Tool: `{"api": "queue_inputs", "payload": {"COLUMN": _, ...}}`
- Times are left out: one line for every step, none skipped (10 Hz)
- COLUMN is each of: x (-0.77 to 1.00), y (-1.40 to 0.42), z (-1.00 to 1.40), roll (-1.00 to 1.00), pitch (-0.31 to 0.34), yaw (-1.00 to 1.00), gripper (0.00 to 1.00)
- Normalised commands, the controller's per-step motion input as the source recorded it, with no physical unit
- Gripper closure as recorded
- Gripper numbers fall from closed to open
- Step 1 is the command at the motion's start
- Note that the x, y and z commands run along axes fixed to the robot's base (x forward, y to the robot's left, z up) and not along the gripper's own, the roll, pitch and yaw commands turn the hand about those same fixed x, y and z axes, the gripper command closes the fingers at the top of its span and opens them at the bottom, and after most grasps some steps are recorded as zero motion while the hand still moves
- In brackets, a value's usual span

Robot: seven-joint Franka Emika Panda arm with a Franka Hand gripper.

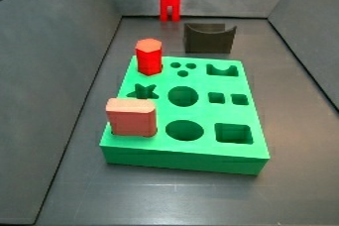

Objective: Pick up the double-square object. Move up. Move to above the board. Insert the double-square object.
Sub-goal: Pick up the double-square object.

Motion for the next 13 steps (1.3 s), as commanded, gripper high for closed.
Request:
{"api": "queue_inputs", "payload": {"x": -0.01, "y": 0.60, "z": -0.16, "roll": -0.06, "pitch": -0.086, "yaw": -0.04, "gripper": 0.00}}
{"api": "queue_inputs", "payload": {"x": 0.11, "y": 0.88, "z": -0.15, "roll": 0.00, "pitch": -0.033, "yaw": 0.00, "gripper": 0.00}}
{"api": "queue_inputs", "payload": {"x": 0.00, "y": 0.95, "z": -0.14, "roll": 0.00, "pitch": -0.054, "yaw": -0.04, "gripper": 0.00}}
{"api": "queue_inputs", "payload": {"x": 0.00, "y": 0.87, "z": -0.14, "roll": 0.00, "pitch": -0.067, "yaw": -0.12, "gripper": 0.00}}
{"api": "queue_inputs", "payload": {"x": 0.11, "y": 0.87, "z": -0.19, "roll": -0.01, "pitch": -0.051, "yaw": -0.13, "gripper": 0.00}}
{"api": "queue_inputs", "payload": {"x": 0.18, "y": 0.87, "z": -0.27, "roll": -0.01, "pitch": -0.044, "yaw": -0.11, "gripper": 0.00}}
{"api": "queue_inputs", "payload": {"x": 0.18, "y": 0.62, "z": -0.37, "roll": 0.00, "pitch": -0.027, "yaw": -0.06, "gripper": 0.00}}
{"api": "queue_inputs", "payload": {"x": 0.20, "y": 0.50, "z": -0.42, "roll": 0.03, "pitch": -0.011, "yaw": -0.01, "gripper": 0.00}}
{"api": "queue_inputs", "payload": {"x": 0.28, "y": 0.55, "z": -0.40, "roll": 0.02, "pitch": 0.000, "yaw": -0.03, "gripper": 0.00}}
{"api": "queue_inputs", "payload": {"x": 0.26, "y": 0.55, "z": -0.42, "roll": 0.00, "pitch": 0.000, "yaw": -0.03, "gripper": 0.00}}
{"api": "queue_inputs", "payload": {"x": 0.14, "y": 0.53, "z": -0.43, "roll": 0.01, "pitch": -0.036, "yaw": -0.01, "gripper": 0.00}}
{"api": "queue_inputs", "payload": {"x": 0.04, "y": 0.01, "z": -0.02, "roll": 0.02, "pitch": 0.031, "yaw": 0.03, "gripper": 0.00}}
{"api": "queue_inputs", "payload": {"x": 0.00, "y": 0.07, "z": -0.07, "roll": 0.05, "pitch": 0.000, "yaw": 0.01, "gripper": 0.00}}
